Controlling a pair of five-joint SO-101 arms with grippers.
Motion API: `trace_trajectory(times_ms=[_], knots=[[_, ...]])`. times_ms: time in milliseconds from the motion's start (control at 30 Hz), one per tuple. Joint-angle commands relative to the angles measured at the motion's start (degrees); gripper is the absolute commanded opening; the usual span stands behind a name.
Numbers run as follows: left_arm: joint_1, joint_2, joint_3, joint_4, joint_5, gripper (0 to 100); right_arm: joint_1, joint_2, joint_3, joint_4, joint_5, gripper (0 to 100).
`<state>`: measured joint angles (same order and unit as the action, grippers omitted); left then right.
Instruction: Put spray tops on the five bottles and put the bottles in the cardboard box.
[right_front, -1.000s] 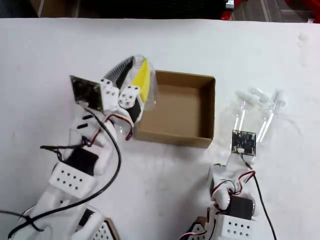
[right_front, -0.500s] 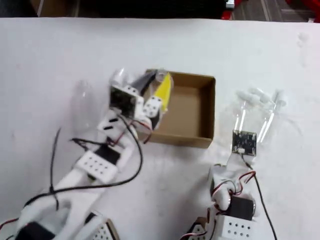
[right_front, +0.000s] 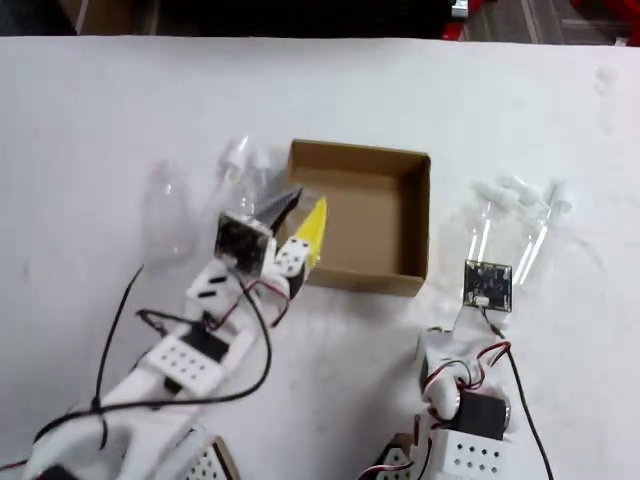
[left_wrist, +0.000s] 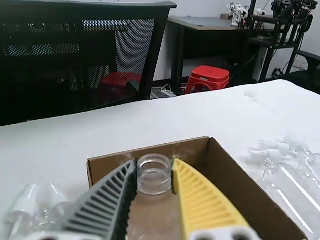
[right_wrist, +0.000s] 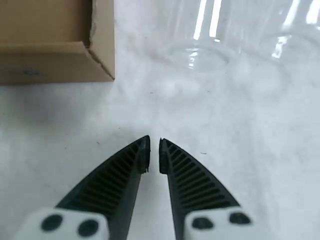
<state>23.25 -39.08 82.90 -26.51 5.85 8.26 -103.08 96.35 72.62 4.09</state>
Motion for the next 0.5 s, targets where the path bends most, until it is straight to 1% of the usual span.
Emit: trace_trajectory(times_ms=[0,133,200,467], knots=[[-0.22,-8.84,3.16,1.67,-0.70,2,0.31,-0.22,0.53,0.13,-0.53,1.7],[-0.66,-12.26,1.76,12.57,-0.70,2,0.40,-0.22,0.53,0.13,-0.53,1.7],[-1.54,-13.67,0.79,16.62,-0.70,2,0.40,-0.22,0.53,0.13,-0.53,1.7],[-1.89,-19.56,-0.26,26.81,-0.70,2,0.48,-0.22,0.53,0.13,-0.62,1.7]])
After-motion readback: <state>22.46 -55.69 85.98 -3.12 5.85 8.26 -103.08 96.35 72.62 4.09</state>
